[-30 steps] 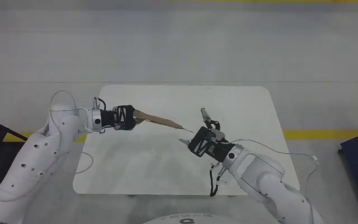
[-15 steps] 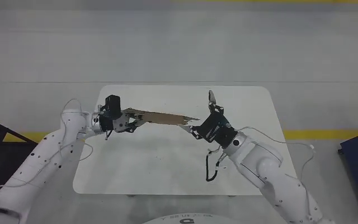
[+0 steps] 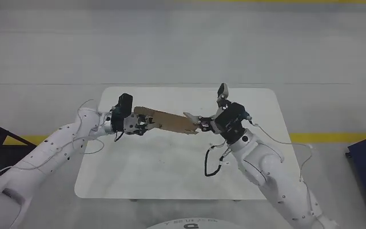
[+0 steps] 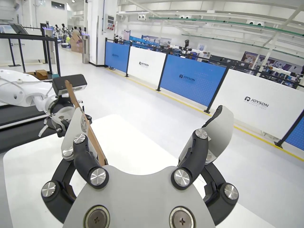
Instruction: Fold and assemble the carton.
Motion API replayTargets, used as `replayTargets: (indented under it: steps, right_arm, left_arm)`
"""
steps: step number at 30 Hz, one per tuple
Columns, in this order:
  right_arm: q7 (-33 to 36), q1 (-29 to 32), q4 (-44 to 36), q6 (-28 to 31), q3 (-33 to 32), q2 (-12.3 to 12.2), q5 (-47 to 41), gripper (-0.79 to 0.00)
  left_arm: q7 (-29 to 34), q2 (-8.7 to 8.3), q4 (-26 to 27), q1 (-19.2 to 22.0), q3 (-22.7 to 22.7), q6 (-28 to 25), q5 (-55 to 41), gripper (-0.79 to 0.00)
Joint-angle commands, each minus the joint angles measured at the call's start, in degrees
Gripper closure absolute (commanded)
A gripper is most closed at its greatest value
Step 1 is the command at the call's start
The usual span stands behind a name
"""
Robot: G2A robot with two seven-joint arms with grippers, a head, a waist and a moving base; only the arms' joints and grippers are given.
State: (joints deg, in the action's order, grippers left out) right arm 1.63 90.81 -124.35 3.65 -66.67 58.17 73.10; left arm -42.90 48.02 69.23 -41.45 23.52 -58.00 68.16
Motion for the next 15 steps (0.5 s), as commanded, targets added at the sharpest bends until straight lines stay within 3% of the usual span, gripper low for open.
replayTargets:
  steps: [1,6,11,15]
  right_arm:
    - [3.4,-0.9,0.0,0.6,1.1,0.1,2.1,-0.785]
    - [9.8,-3.1,0.5,0.8,3.9,0.7,5.3,-0.785]
    - [14.5,-4.7,0.5,5.0,6.5,1.0,7.0,-0.785]
    - [8.3,-4.4,-0.3,2.5,5.2,1.5,3.7,-0.785]
  left_arm:
    - [-0.5,0.21,-0.4,0.8,-1.3,0.0,-0.7,0.000]
    - [-1.8,0.56,-1.6,2.4,-3.4,0.0,-1.5,0.000]
    - [-3.4,0.59,-2.6,3.1,-3.9,0.0,-2.2,0.000]
    - [-3.0,0.54,-2.9,3.4,-3.7,0.0,-1.3,0.000]
